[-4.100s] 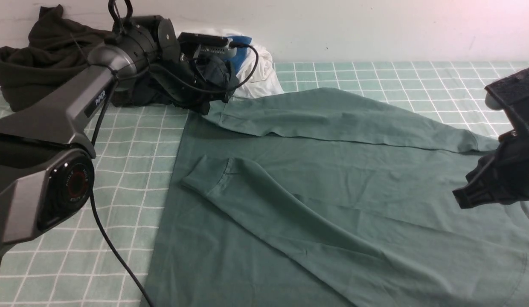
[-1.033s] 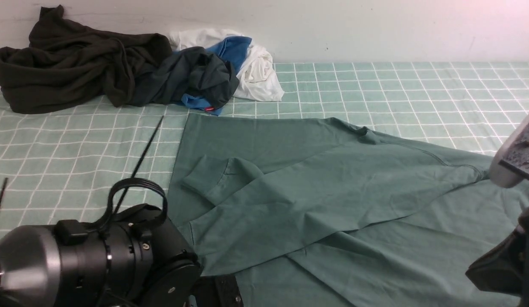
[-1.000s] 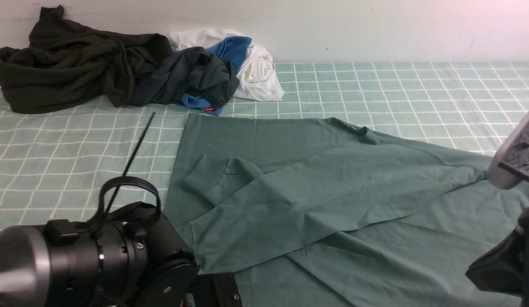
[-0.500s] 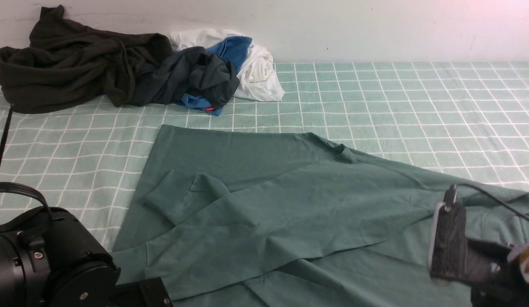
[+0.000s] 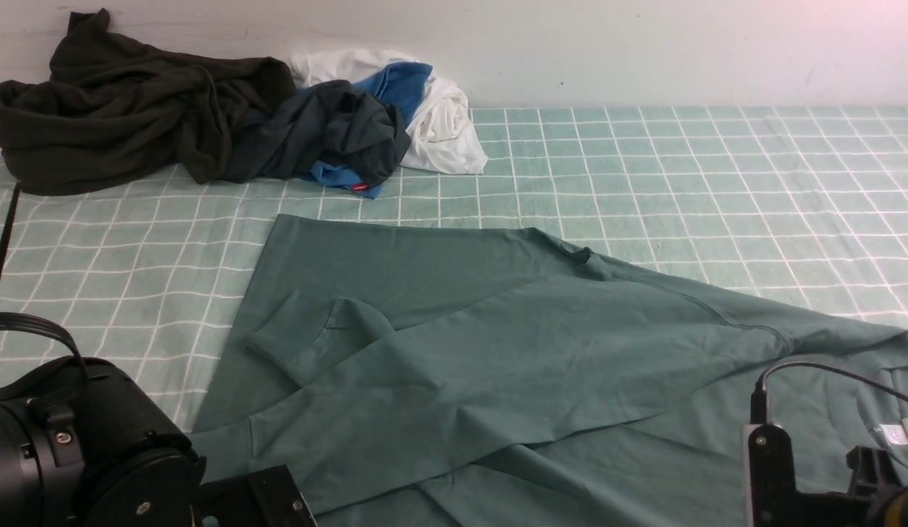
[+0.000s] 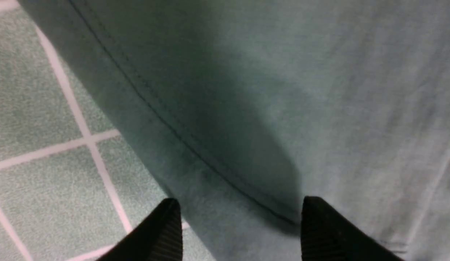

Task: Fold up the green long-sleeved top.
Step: Use both arms simultaneously to clamp the lower edge of the clothing fabric, then use both arms to drag the lower edge of the fabric forward and fold it over the upper edge

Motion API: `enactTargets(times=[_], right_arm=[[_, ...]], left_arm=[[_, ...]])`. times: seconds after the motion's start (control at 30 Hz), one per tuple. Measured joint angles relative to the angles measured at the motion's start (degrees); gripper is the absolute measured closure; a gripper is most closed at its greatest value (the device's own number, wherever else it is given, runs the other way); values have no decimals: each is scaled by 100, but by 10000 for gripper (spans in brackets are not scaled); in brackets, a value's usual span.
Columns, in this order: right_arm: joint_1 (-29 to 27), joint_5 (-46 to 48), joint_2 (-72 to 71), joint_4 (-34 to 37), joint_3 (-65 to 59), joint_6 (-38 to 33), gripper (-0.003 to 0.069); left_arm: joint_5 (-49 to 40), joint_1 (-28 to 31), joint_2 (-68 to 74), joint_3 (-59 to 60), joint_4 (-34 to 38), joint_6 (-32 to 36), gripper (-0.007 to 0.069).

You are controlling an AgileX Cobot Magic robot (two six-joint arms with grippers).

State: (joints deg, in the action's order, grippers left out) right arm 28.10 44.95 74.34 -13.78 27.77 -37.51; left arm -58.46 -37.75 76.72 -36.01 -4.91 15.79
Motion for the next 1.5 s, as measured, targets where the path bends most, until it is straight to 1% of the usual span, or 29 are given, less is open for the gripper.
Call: enactTargets(times=[0.1,0.13,0.17,0.23,0.3,0.37,0.43,0.57,0.67,0.7,0.73,0.77,0.8,0.83,0.93,1.0,1.07,1.1,1.17,1.2,1.27,1.5], right_arm=[[0,-130,194,1,-2,-4,302],[0,-169,261,1,-2,-11,334],[0,-175,270,1,-2,-11,334],[0,-208,309,1,4,-18,452],[0,-143,309,1,38,-18,528],[0,85,297,1,192,-18,620],[0,324,253,-17,437,-18,650],[-137,751,216,-24,1192,-80,656],[-551,928,228,174,1946,-340,655],[-623,936,229,222,2055,-395,655],[-929,998,321,473,2496,-623,655],[-1123,1022,393,665,2777,-751,655],[-1161,1036,414,707,2832,-816,655],[-1408,1087,596,1011,3224,-1043,655],[-1823,1294,1173,1630,4089,-1499,655],[-1969,1402,1594,1830,4534,-1631,655],[-2074,1445,1986,1927,4995,-1660,655],[-2083,1453,2028,1934,5040,-1660,655],[-2160,1481,2623,1950,5629,-1570,655],[-2160,1481,2662,1950,5629,-1570,655],[-2204,1486,3168,1950,6155,-1433,655],[-2216,1374,4235,1950,7021,-1334,655]], left_arm=[[0,0,0,0,0,0,618],[0,0,0,0,0,0,618],[0,0,0,0,0,0,618],[0,0,0,0,0,0,618],[6,0,0,0,0,0,618],[11,0,0,-14,-6,0,618],[-28,4,0,-142,-64,-29,618],[-197,184,0,-696,-221,-67,618],[-313,680,37,-1539,-301,24,617],[-321,717,53,-1599,-307,60,617],[-321,1071,161,-2172,-321,240,617],[-327,1224,265,-2438,-321,375,617],[-327,1297,290,-2505,-321,404,616],[-340,1533,500,-2989,-321,589,615],[-380,1931,1179,-4104,-321,913,615],[-431,2079,1642,-4700,-321,984,614],[-451,2198,2170,-5301,-321,1007,614],[-456,2223,2221,-5359,-321,1007,614],[-490,2374,2881,-6071,-321,1020,610],[-493,2385,2881,-6071,-321,1020,610],[-495,2535,3427,-6622,-321,1071,608],[-392,2795,4449,-7374,-310,1213,608]])
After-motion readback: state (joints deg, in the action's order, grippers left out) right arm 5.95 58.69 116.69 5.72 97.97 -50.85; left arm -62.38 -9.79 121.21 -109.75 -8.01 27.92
